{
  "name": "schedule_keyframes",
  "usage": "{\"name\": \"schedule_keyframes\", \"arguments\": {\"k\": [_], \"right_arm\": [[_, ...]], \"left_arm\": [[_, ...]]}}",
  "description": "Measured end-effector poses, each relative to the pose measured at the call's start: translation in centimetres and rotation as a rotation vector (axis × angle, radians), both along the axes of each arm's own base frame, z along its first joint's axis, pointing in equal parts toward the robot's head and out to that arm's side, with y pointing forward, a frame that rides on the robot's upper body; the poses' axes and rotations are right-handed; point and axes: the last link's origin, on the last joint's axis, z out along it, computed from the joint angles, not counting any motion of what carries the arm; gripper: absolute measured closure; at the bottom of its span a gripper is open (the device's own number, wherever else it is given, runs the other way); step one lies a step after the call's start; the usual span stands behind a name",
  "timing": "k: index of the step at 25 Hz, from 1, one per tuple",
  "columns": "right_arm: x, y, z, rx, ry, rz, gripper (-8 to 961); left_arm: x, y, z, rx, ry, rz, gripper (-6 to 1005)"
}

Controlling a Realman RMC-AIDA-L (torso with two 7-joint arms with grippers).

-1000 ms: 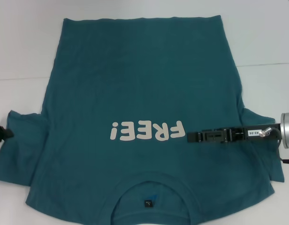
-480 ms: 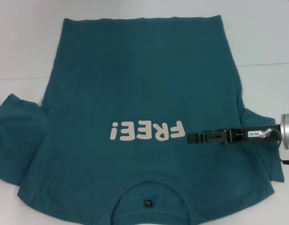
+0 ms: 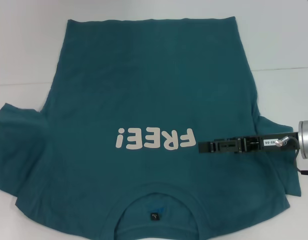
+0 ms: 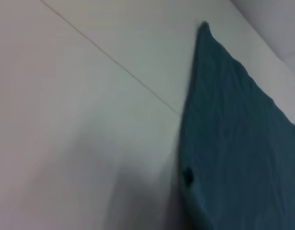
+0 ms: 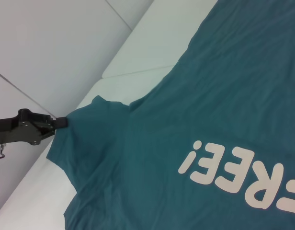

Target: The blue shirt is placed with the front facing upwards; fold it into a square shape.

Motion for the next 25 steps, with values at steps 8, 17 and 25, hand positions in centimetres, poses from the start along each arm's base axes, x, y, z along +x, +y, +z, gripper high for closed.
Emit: {"name": "schedule_keyframes", "arguments": {"k": [8,17,25], "right_arm": [[0.0,0.0,0.0,0.000,-0.003,0.001,54],[0.2,-0.1,-0.1,0.000,-0.005,-0.003,56],[0.1,0.0,-0.1,0.000,-0.005,0.000,58]], "left_arm": [[3.3,1.2,-3.1,-0.102,-0.014,-0.060,1000],[6.2,2.5,-5.3,-0.171,-0.002,-0.069,1000],[7.5,3.0,-7.6,-0.176,-0.010,-0.070,999]]}}
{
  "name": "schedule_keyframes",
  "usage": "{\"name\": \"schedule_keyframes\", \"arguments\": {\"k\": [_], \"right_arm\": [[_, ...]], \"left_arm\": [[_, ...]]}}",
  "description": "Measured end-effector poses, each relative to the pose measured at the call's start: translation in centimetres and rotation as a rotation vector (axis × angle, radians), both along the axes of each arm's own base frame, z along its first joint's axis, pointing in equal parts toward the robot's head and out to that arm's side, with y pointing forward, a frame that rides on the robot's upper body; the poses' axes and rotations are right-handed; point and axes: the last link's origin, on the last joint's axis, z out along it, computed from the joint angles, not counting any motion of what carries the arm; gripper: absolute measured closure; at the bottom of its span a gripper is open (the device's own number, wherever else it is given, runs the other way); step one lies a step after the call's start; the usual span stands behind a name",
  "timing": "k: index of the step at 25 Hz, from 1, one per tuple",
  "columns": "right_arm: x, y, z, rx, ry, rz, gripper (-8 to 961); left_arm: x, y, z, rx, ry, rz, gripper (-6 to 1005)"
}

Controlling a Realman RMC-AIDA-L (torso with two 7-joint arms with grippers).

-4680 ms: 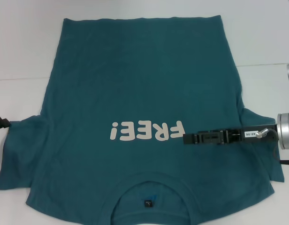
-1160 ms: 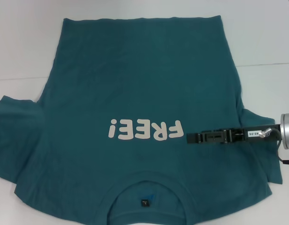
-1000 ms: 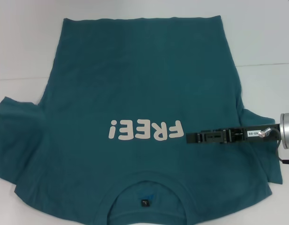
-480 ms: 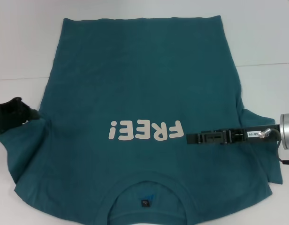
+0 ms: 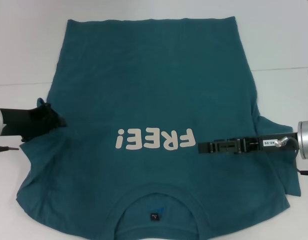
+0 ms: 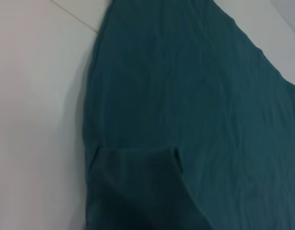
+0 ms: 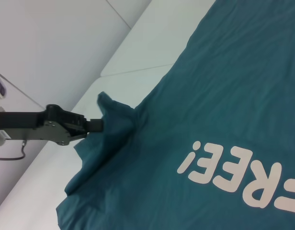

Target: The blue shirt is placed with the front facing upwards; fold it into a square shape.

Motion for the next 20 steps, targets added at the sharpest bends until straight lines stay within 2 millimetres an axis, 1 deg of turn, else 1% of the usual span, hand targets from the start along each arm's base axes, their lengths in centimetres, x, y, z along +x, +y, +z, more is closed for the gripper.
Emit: {"name": "schedule_keyframes", "arguments": {"k": [8,13,19,20], "right_arm": [[0.1,0.0,0.0,0.002,0.002,-0.003,60],[0.3,-0.2,0.0,0.002,0.007,-0.013,61],[0.4,-0.1,0.1,0.006,0.005,-0.017,63],[0.4,-0.1,0.1,0.007,0.004,-0.018,63]], "left_arm": [[-0.7,0.3,-2.3,0.018,0.029,0.041,997],[-0.6,0.4,-2.8,0.012,0.037,0.025,991],[-0.4,0.1,-3.6,-0.043,0.047,-0.003,985],[-0.4,0.0,-3.6,-0.046,0.047,-0.004,965]]}}
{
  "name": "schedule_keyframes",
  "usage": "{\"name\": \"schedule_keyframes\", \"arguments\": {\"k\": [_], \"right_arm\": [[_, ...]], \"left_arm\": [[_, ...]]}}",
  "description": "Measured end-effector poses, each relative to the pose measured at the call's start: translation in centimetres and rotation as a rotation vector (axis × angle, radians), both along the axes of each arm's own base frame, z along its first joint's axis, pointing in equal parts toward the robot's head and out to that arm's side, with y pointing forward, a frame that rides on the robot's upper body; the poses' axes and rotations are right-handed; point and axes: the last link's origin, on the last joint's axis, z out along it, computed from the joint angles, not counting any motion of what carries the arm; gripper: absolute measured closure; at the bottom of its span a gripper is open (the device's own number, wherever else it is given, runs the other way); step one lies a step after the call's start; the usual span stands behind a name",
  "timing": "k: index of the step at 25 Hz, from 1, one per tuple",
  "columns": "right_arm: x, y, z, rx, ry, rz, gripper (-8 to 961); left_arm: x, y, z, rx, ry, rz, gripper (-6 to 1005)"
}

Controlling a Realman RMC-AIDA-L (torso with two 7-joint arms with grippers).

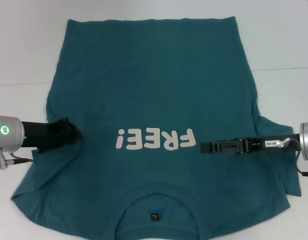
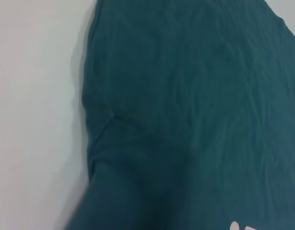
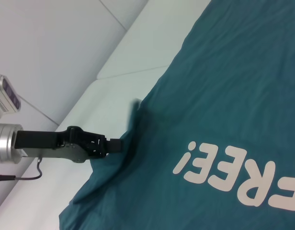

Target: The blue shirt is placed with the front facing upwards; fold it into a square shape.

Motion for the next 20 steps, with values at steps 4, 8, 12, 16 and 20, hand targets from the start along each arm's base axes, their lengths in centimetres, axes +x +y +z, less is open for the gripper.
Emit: {"name": "schedule_keyframes", "arguments": {"k": [4,8,12,16,20], "right_arm": [[0.0,0.0,0.0,0.000,-0.001,-0.002,64],[0.1,0.0,0.0,0.002,-0.001,-0.004,65],[0.1,0.0,0.0,0.002,-0.001,-0.004,66],[0.1,0.0,0.0,0.002,-0.001,-0.005,67],[0.2,0.0,0.0,0.002,-0.002,-0.006,68]], "left_arm": [[0.4,-0.4,-0.5,-0.019,-0.014,-0.007,887],[1.4,-0.5,-0.9,-0.033,-0.029,-0.042,749],[2.9,-1.2,-0.7,-0.059,-0.095,-0.132,575],[1.3,-1.8,1.2,0.009,-0.098,-0.102,431],[-0.8,-2.3,3.0,0.078,-0.113,-0.047,434]]}}
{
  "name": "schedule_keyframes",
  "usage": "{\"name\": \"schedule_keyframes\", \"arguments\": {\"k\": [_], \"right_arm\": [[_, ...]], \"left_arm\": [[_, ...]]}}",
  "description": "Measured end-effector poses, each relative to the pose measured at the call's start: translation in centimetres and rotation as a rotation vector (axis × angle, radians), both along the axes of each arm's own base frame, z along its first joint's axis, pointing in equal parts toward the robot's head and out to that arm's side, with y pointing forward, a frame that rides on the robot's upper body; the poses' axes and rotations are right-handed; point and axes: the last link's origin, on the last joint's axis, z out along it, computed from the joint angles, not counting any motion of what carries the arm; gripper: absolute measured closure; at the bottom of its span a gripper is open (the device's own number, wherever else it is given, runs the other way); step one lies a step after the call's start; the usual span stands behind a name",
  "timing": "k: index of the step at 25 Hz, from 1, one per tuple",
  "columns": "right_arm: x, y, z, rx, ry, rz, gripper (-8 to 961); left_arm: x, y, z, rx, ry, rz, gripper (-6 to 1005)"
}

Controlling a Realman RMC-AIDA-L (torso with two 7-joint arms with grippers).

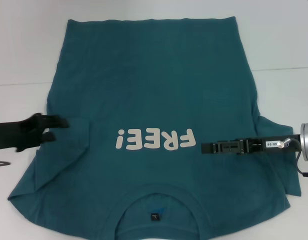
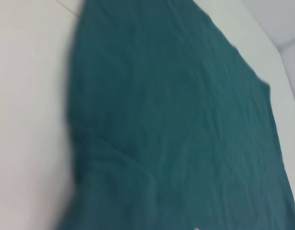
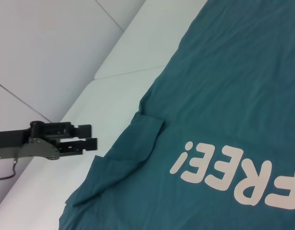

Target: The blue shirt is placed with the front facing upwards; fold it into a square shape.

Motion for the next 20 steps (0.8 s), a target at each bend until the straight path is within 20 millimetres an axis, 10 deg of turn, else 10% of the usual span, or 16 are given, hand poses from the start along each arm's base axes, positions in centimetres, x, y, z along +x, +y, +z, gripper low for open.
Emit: {"name": "schedule_keyframes", "arguments": {"k": [20], "right_arm": [[-0.1,0.1,0.1,-0.002,-0.005,0.006,73]], "left_arm": [[-5.3,-1.4,1.4,0.032,0.163,0.023,244]]}}
